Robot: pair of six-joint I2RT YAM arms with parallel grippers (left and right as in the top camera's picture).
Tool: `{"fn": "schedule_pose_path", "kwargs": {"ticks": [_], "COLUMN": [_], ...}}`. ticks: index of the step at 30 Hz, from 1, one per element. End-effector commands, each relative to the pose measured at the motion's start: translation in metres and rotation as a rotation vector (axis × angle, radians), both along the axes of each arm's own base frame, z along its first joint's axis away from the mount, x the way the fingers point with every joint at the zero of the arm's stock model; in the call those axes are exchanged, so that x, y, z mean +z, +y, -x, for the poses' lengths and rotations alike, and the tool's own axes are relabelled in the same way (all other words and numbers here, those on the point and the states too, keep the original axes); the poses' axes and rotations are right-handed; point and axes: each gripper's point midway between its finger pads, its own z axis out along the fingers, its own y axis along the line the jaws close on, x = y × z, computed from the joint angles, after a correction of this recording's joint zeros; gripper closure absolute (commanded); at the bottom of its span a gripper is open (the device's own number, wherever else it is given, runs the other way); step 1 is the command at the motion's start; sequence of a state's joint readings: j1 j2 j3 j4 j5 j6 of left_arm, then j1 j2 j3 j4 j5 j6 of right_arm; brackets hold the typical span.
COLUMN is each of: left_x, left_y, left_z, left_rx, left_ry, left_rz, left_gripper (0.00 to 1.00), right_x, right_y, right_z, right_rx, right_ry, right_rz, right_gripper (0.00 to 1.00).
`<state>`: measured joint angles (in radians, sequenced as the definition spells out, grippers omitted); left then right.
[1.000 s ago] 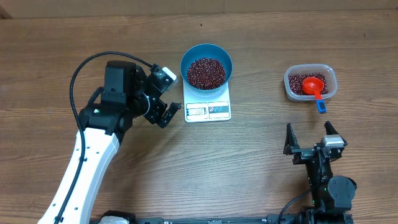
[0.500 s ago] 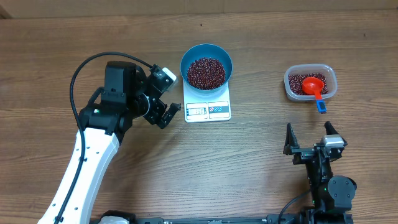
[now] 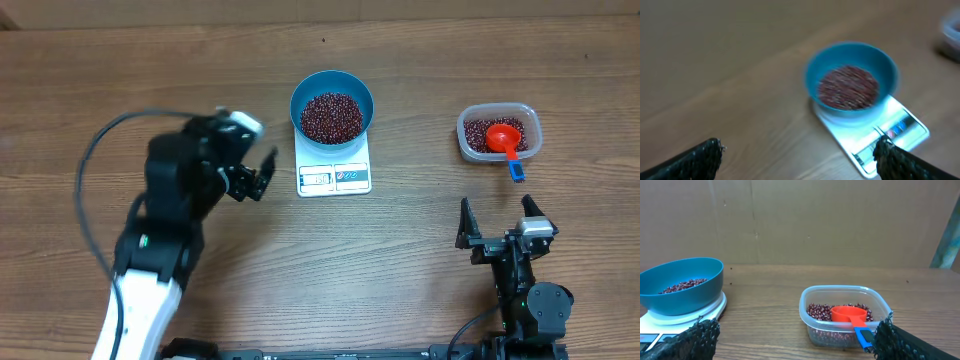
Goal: Scoop item into bowl and weigh 150g on scale
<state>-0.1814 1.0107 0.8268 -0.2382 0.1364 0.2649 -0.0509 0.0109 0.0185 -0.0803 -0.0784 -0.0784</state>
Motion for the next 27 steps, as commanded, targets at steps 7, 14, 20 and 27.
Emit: {"fn": "schedule_pose_path", "kwargs": {"ticks": [7, 14, 20, 27], "left_x": [-0.011, -0.012, -0.017, -0.029], "left_y": [0.043, 0.052, 0.065, 0.076], "left_z": [0.037, 0.067, 0.083, 0.095], "left_rx": [0.239, 0.246, 0.271, 0.296], "left_ry": [-0.255, -0.404, -0.477, -0.542], "left_rz": [0.153, 0.195, 0.209, 0.214], "left_gripper": [0.0, 0.01, 0.0, 0.0], "right_x": [-0.003, -0.003, -0.003, -0.003], "right_y": [0.002, 0.002, 0.002, 0.002], "right_z": [0.0, 0.0, 0.0, 0.0], "right_rx": [0.007, 0.007, 0.007, 0.007], "right_ry": [0.0, 0.0, 0.0, 0.0], "right_rz": [-0.002, -0.002, -0.002, -0.002], "right_gripper": [0.0, 0.0, 0.0, 0.0]}}
